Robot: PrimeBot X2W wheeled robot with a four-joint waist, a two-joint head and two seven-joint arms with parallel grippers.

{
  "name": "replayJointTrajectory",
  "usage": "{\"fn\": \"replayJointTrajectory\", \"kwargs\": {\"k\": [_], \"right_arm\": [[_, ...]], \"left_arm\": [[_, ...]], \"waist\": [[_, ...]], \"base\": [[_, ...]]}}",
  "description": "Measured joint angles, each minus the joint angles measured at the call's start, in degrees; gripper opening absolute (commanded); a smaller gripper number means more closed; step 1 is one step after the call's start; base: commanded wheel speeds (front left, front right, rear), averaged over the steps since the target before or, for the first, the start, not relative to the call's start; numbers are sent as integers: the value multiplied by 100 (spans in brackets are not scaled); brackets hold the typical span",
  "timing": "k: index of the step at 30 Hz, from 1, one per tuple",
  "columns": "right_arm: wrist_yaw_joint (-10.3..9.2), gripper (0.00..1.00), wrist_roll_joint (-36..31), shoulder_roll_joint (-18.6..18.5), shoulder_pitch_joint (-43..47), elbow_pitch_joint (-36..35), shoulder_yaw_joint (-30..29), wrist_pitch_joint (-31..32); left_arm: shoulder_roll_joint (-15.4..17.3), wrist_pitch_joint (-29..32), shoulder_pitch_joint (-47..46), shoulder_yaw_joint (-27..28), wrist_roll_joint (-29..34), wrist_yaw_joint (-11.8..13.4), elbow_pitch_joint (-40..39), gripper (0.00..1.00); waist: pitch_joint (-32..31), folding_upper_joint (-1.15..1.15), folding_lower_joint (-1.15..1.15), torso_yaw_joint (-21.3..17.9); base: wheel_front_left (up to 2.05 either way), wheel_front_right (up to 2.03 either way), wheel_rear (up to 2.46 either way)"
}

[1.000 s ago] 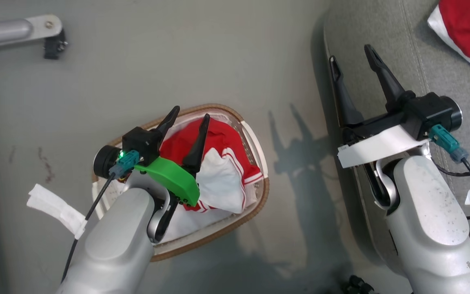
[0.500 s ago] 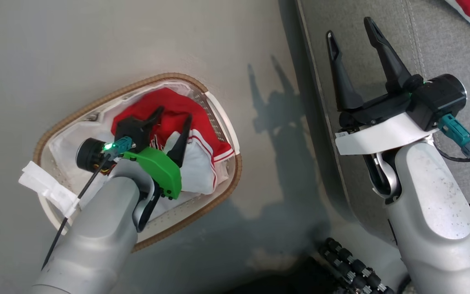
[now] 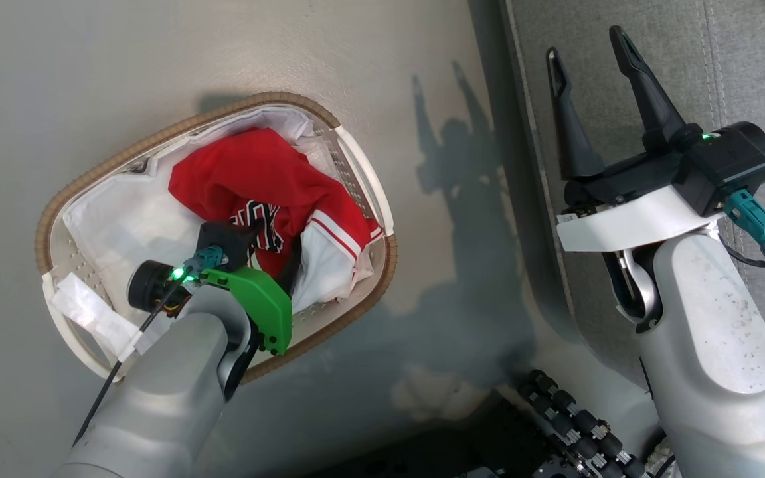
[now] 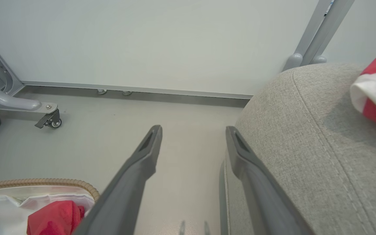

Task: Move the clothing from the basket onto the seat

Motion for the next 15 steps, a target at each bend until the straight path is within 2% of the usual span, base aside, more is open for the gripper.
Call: {"fn": "replayJointTrajectory", "kwargs": {"k": [1, 2, 7, 15], "right_arm": [[0, 100, -7, 0, -1, 0, -4, 0], [0, 100, -15, 0, -3, -1, -7, 0], [0, 100, -32, 0, -46, 11, -4, 0], [0, 100, 7, 0, -135, 174, 54, 0]], "left_arm": [[0, -1, -26, -98, -97, 0, 16, 44], [-3, 0, -59, -155, -167, 0, 9, 0], [79, -1, -189, -441, -457, 0, -113, 0], [215, 0, -135, -369, -639, 0, -424, 0]], "waist": [[8, 0, 0, 13], [14, 0, 0, 25], [15, 0, 0, 65], [-220, 0, 0, 58]], "base": [[0, 0, 0], [0, 0, 0], [0, 0, 0], [0, 0, 0]]}}
